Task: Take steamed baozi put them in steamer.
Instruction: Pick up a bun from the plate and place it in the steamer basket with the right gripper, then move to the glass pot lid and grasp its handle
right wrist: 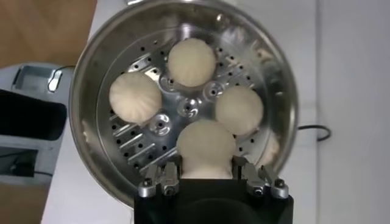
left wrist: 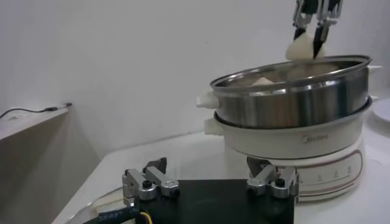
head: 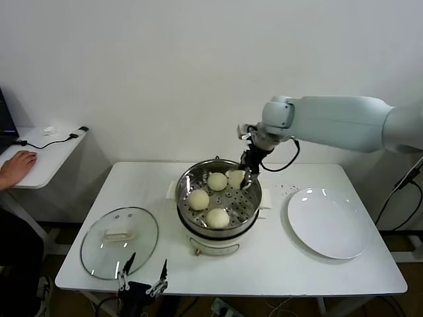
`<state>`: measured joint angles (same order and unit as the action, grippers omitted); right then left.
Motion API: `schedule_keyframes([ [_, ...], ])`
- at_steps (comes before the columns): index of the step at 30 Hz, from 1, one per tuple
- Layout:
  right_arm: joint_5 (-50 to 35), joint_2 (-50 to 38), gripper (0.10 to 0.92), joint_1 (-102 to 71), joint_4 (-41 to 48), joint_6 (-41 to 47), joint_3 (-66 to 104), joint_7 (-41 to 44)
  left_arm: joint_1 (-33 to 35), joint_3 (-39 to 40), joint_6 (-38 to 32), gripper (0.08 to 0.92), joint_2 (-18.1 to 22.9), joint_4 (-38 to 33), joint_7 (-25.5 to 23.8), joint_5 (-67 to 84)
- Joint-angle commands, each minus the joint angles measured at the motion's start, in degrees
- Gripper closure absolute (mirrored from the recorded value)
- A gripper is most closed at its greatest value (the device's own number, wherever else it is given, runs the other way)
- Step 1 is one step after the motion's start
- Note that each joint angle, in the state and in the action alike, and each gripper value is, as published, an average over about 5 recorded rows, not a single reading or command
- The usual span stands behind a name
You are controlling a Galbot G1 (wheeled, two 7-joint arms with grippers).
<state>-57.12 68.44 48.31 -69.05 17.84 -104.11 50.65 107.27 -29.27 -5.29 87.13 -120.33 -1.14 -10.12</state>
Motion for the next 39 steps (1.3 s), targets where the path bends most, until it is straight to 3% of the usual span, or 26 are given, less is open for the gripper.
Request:
schedule_keyframes([
  [1,-3.54,3.97,0.482,-1.59,-1.83,1.85,-5.47,-4.38,-0.17,-0.07,0.08,0.177,-0.40,-0.03,-0.07,0.79],
  [17,-3.37,5.35,0.456,-5.40,1.96,2.70,-4.31,-6.17,-0.62,-0.42,0.13,0.177,-0.95,0.72,-0.10,1.66],
  [25,-3.70,4.04,0.257,-5.04,1.33,2.78,-2.93,-5.69,-0.97,-0.29,0.34,0.177,-0.67,0.83,-0.11,1.43],
  [29,-3.88,1.83,0.208,-3.91,0.63,1.80,-2.03,-5.35,-0.90,-0.27,0.33,0.177,-0.73,0.85,-0.11,1.32],
  [35,-4.65,-4.81,0.203,-0.57,-3.17,-0.56,-0.29,-4.53,-0.99,-0.22,0.52,0.177,-0.94,0.69,-0.13,0.98],
  [39,-5.65,-11.82,0.203,1.83,-6.29,-6.58,0.49,-7.59,-1.25,-0.43,0.51,0.177,-0.94,0.90,-0.09,0.24],
])
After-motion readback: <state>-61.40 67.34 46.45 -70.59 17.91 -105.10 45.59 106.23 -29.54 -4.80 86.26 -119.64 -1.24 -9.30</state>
